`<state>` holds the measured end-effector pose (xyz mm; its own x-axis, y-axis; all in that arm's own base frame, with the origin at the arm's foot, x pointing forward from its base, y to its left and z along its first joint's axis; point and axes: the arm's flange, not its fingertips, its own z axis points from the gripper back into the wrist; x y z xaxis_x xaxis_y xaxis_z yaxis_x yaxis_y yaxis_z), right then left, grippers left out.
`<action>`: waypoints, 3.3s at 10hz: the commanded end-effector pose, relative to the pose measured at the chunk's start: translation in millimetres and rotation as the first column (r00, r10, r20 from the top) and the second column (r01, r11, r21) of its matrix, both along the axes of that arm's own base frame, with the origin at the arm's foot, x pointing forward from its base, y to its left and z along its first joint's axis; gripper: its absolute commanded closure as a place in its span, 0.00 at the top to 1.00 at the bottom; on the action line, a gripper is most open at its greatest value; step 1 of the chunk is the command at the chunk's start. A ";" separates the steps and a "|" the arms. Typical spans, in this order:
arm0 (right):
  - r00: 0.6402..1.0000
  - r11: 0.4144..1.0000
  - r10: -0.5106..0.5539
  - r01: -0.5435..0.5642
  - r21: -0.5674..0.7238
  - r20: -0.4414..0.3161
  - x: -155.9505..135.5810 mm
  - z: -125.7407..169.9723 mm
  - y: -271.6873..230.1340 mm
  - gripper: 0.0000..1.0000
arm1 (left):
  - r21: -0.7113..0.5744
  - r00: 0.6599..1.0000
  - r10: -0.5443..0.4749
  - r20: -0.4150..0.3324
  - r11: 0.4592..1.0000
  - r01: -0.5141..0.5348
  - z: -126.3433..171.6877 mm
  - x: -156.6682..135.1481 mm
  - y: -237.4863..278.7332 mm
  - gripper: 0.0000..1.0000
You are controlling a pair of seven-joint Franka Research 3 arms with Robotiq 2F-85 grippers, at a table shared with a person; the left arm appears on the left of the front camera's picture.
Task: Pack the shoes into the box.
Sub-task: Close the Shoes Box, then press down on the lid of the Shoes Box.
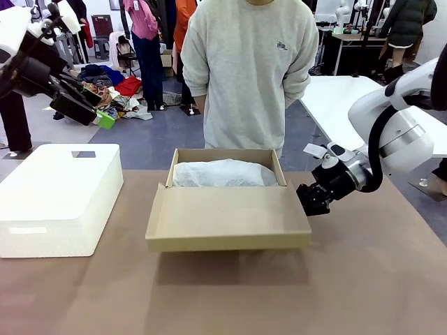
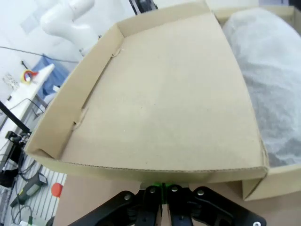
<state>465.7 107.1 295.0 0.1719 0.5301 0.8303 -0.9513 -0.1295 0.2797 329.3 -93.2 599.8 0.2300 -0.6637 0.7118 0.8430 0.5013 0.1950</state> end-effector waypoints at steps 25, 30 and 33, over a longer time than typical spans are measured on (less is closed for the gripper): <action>0.974 0.966 -0.192 0.167 0.198 0.117 70.2 45.9 -15.5 0.00 | -0.009 1.000 -0.015 0.001 1.000 0.015 -0.1 0.7 1.4 1.00; 0.977 0.977 -0.214 0.214 -0.012 0.014 57.4 97.4 -10.1 0.09 | -0.009 1.000 -0.015 0.001 1.000 0.015 -0.1 0.7 1.4 1.00; 0.954 0.935 -0.301 0.297 -0.196 0.010 39.2 135.2 -4.2 0.69 | 0.000 1.000 0.000 0.000 1.000 0.000 0.0 0.0 0.0 1.00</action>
<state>517.1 94.7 424.0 0.3136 0.5546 0.7707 -0.9493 0.1638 0.2684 329.4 -93.0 599.8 0.2305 -0.6636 0.7117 0.8427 0.5018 0.1949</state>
